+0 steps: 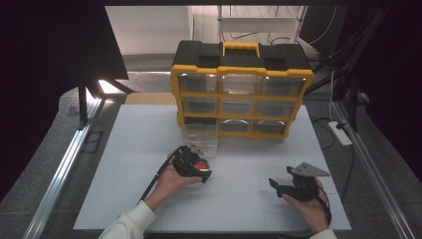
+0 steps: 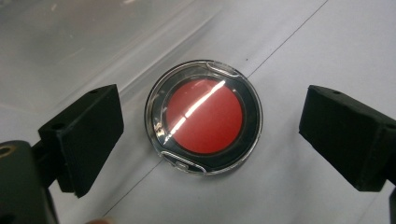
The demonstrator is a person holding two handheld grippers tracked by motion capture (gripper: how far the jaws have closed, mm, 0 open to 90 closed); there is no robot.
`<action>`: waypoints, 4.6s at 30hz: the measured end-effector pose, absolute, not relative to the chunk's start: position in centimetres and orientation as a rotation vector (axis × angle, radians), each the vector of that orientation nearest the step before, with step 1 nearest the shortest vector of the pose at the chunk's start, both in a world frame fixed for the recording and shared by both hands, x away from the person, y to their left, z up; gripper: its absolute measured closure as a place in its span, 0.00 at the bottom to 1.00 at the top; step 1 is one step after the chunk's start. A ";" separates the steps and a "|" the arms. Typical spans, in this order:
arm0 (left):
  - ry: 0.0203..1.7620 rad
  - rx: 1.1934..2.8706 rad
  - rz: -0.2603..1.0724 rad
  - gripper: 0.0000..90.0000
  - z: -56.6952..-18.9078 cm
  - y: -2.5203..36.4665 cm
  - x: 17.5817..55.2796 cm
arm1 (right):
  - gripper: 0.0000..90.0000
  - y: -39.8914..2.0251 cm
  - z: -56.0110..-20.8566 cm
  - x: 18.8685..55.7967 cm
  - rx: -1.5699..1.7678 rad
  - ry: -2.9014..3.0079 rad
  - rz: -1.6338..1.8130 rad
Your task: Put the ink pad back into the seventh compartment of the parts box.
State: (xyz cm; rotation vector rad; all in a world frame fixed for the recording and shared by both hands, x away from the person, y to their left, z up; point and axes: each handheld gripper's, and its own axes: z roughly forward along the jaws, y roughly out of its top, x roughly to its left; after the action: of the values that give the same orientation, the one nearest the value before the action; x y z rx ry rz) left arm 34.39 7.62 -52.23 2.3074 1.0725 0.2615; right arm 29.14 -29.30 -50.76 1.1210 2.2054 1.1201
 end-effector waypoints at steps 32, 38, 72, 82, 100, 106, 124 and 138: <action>1.088 2.326 0.262 0.11 -53.2 7.3 34.9 | 0.21 -29.3 -50.8 29.2 1.127 2.208 1.117; 1.075 2.316 0.281 0.22 -53.1 7.3 34.8 | 0.21 -29.4 -50.8 29.2 1.129 2.207 1.116; 1.044 2.284 0.295 0.33 -51.7 7.9 34.1 | 0.21 -29.5 -50.8 29.2 1.132 2.202 1.113; 1.032 2.241 0.307 0.33 -50.5 8.5 33.6 | 0.21 -29.5 -50.8 29.2 1.134 2.202 1.120; 0.979 2.191 0.322 0.33 -47.9 9.1 32.5 | 0.21 -29.5 -50.7 29.2 1.136 2.201 1.124; 0.951 2.166 0.314 0.33 -46.6 9.3 32.0 | 0.21 -29.5 -50.7 29.2 1.135 2.201 1.122; 0.896 2.108 0.349 0.33 -43.6 10.2 31.0 | 0.21 -29.5 -50.8 29.2 1.133 2.203 1.119; 0.875 2.093 0.358 0.33 -42.7 10.6 30.6 | 0.21 -29.5 -50.8 29.2 1.133 2.203 1.116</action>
State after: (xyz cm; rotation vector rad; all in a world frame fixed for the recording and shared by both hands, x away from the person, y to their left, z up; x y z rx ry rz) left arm 30.61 10.62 -42.66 2.0928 0.8751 0.3584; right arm 29.20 -29.50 -50.79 1.1331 2.2025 1.1156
